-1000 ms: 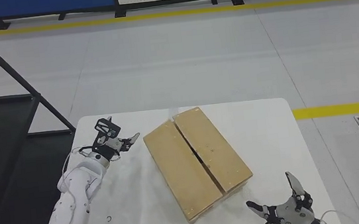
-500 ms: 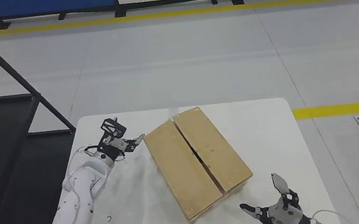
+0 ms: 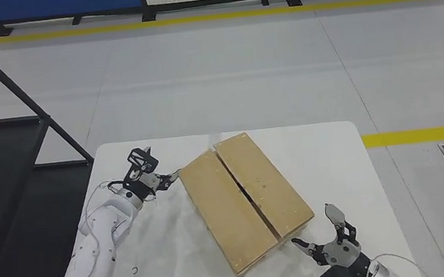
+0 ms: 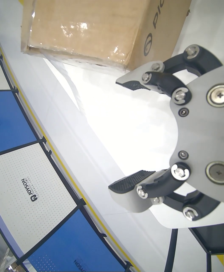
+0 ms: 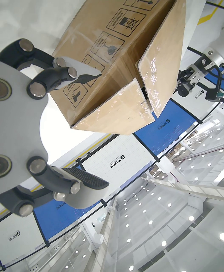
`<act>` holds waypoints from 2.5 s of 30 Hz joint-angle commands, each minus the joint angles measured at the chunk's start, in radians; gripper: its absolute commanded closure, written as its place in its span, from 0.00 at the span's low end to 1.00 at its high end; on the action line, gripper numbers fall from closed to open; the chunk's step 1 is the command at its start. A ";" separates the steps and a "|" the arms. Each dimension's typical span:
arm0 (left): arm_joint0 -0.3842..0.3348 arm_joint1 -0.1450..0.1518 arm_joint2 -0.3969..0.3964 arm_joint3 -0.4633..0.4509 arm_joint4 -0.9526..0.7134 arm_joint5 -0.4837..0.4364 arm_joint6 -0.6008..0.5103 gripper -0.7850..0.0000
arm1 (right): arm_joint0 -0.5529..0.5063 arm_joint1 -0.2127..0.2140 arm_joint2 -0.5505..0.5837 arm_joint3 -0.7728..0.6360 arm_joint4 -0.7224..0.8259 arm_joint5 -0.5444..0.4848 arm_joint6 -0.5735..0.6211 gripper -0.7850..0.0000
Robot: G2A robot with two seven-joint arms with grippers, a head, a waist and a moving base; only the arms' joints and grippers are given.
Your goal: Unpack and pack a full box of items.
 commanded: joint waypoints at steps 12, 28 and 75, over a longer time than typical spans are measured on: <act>0.028 0.010 -0.005 -0.015 -0.004 -0.022 0.019 0.00 | 0.027 -0.003 0.003 0.020 0.064 0.061 0.068 0.00; 0.040 0.017 0.002 -0.024 -0.026 -0.056 0.040 0.00 | 0.017 0.003 0.043 0.043 0.060 0.085 0.140 0.00; 0.170 0.049 -0.008 -0.148 0.009 -0.089 0.089 0.00 | 0.076 -0.014 0.087 0.007 0.427 0.090 0.199 0.00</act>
